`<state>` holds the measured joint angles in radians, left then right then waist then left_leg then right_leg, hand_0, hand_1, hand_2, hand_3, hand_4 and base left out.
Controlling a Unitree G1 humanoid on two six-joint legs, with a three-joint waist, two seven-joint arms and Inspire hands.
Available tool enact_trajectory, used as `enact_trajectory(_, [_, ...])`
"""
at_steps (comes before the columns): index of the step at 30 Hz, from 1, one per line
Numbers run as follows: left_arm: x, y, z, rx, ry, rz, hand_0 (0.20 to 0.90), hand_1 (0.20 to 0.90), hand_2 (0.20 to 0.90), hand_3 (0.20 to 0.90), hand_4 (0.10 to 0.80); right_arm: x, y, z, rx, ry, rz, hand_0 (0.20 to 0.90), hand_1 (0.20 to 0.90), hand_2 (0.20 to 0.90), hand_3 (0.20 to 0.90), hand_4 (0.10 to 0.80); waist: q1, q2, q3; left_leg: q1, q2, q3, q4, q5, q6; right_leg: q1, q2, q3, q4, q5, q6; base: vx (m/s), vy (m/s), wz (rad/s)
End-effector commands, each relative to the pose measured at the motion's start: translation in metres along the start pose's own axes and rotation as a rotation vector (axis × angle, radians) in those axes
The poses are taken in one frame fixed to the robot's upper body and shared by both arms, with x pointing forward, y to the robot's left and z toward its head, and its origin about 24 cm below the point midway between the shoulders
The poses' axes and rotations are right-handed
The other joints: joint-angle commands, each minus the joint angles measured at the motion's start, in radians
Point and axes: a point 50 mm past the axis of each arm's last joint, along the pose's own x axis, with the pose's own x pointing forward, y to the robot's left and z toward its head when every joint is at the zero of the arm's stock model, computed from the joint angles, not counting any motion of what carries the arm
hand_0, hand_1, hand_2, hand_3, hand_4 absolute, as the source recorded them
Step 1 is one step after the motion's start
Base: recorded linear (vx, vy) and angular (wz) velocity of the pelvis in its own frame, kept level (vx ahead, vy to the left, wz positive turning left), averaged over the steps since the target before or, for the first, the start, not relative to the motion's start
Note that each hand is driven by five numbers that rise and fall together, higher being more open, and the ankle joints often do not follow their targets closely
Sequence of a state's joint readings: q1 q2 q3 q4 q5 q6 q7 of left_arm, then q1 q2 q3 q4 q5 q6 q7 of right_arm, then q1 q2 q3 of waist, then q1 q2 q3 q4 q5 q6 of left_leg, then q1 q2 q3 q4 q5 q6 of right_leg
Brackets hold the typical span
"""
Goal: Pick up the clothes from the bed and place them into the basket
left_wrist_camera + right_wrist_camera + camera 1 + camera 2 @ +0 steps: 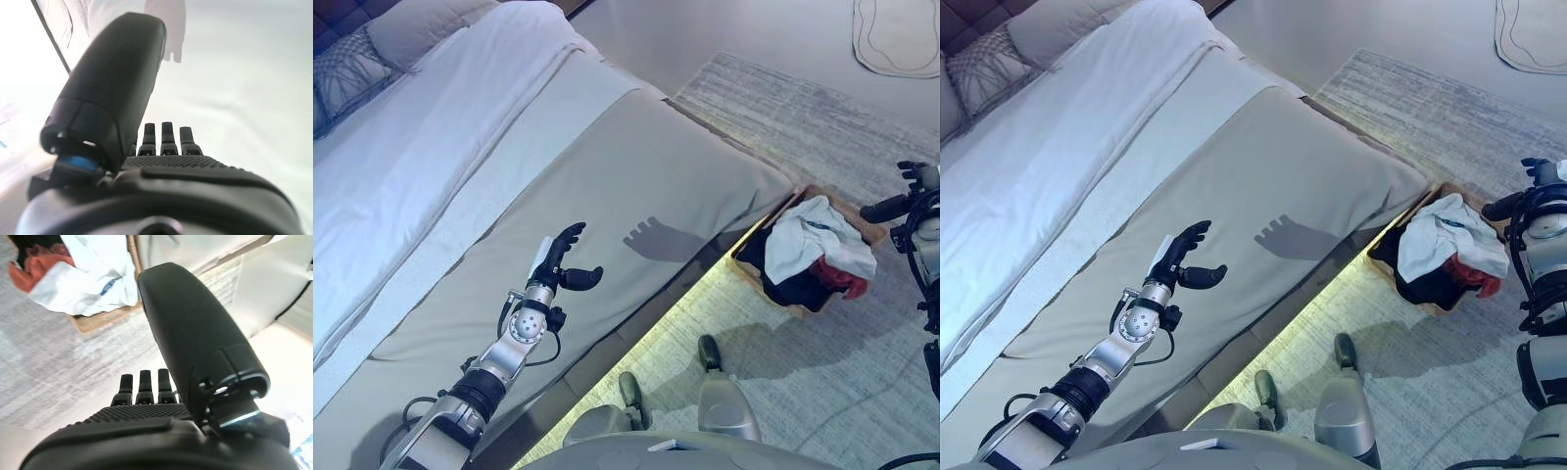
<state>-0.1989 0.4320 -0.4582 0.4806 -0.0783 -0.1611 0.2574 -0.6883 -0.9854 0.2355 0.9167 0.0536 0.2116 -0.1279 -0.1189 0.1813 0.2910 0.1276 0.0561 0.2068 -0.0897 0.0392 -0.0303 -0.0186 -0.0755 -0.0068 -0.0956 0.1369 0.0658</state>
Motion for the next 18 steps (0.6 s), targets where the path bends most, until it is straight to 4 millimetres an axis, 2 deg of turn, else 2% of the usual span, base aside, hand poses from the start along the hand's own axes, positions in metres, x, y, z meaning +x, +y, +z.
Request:
enact_trajectory(1, [0.002,0.024,0.010,0.046,-0.100,0.067,0.900,0.900,0.900,0.900,0.800,-0.003,-0.007,0.042,0.007,-0.210,-0.119,0.900,0.900,0.900,0.900,0.800,0.026,-0.117,-0.131,0.015,0.061,-0.016,0.002,-0.050,-0.055,0.045,-0.021,-0.011,0.014,-0.077,0.001,0.018,-0.010,0.13])
enact_trajectory(7, [0.000,0.023,-0.001,0.069,-0.050,0.086,0.900,0.900,0.900,0.900,0.800,-0.020,0.049,0.049,-0.024,-0.298,-0.058,0.900,0.900,0.900,0.900,0.800,0.054,-0.146,-0.148,0.012,0.063,-0.043,0.002,-0.051,-0.048,0.062,-0.028,-0.037,0.014,-0.081,0.002,0.009,-0.015,0.11])
enact_trajectory(8, [-0.001,0.022,-0.004,0.073,-0.039,0.092,0.900,0.900,0.900,0.900,0.800,-0.027,0.066,0.054,-0.024,-0.333,-0.053,0.900,0.900,0.900,0.900,0.800,0.062,-0.153,-0.150,0.011,0.062,-0.051,0.002,-0.052,-0.046,0.068,-0.029,-0.043,0.012,-0.082,0.002,0.000,-0.012,0.13])
enact_trajectory(9, [-0.002,0.022,-0.005,0.073,-0.036,0.093,0.900,0.900,0.900,0.900,0.800,-0.029,0.069,0.054,-0.031,-0.344,-0.051,0.900,0.900,0.900,0.900,0.800,0.064,-0.154,-0.150,0.010,0.062,-0.053,0.002,-0.052,-0.045,0.069,-0.030,-0.044,0.011,-0.082,0.002,0.005,-0.005,0.10])
enact_trajectory(11, [-0.004,0.018,-0.012,0.082,-0.015,0.099,0.900,0.900,0.900,0.900,0.800,-0.045,0.099,0.058,-0.086,-0.423,-0.033,0.900,0.900,0.900,0.900,0.800,0.075,-0.160,-0.155,0.004,0.061,-0.066,0.002,-0.052,-0.039,0.076,-0.033,-0.052,0.011,-0.087,0.003,0.011,0.011,0.09])
enact_trajectory(13, [-0.005,0.016,-0.014,0.091,-0.009,0.098,0.900,0.900,0.900,0.900,0.800,-0.053,0.110,0.054,-0.113,-0.457,-0.018,0.900,0.900,0.900,0.900,0.800,0.081,-0.163,-0.159,0.001,0.059,-0.073,0.002,-0.052,-0.036,0.079,-0.035,-0.058,0.012,-0.089,0.004,0.010,0.018,0.13])
enact_trajectory(18, [-0.012,0.010,-0.024,0.124,0.031,0.067,0.900,0.900,0.900,0.900,0.800,-0.080,0.143,0.027,-0.097,-0.515,0.052,0.900,0.900,0.900,0.900,0.800,0.100,-0.172,-0.176,-0.007,0.053,-0.095,0.002,-0.058,-0.025,0.096,-0.043,-0.090,0.012,-0.098,0.014,0.015,0.022,0.23])
